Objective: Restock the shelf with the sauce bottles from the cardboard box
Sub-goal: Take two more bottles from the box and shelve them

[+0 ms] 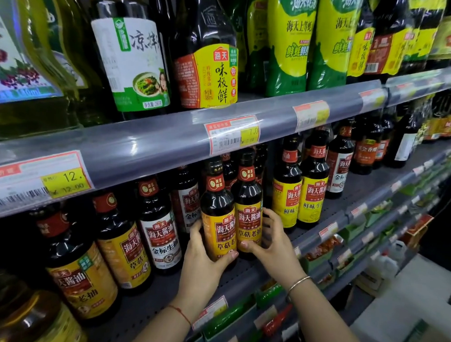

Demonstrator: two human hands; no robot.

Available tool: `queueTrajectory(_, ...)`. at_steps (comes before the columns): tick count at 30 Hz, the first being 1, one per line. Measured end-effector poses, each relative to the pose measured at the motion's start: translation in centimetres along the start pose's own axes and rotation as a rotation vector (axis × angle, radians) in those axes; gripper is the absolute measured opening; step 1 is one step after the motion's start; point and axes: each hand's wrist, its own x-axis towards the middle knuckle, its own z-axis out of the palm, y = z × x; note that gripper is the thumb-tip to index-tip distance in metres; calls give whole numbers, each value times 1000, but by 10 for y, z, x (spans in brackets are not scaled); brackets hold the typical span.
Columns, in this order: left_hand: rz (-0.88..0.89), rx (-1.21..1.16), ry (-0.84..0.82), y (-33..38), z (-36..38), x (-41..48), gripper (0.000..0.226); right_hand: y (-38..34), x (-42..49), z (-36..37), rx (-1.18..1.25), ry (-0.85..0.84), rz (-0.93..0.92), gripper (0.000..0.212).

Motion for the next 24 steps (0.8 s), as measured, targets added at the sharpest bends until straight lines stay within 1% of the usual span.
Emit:
queueTrajectory(5, -7, 1, -1, 3, 13, 15, 90, 2, 11, -9, -20, -14, 12, 80)
queueTrajectory(8, 0, 1, -2, 4, 19, 22, 88, 2, 19, -14, -115, -6, 3, 79)
queueTrajectory(14, -3, -7, 8, 4, 29, 28, 89, 9, 27, -11, -270, 94, -5, 86)
queueTrajectory(17, -6, -10, 15, 2, 29, 29, 89, 11, 29, -11, -209, 103, 6, 85)
queueTrajectory(20, -15, -13, 14, 1, 30, 30, 90, 13, 26, -10, -121, 126, 37, 79)
queueTrajectory(24, -22, -21, 14, 1, 30, 28, 90, 14, 21, -7, -90, 164, 60, 71)
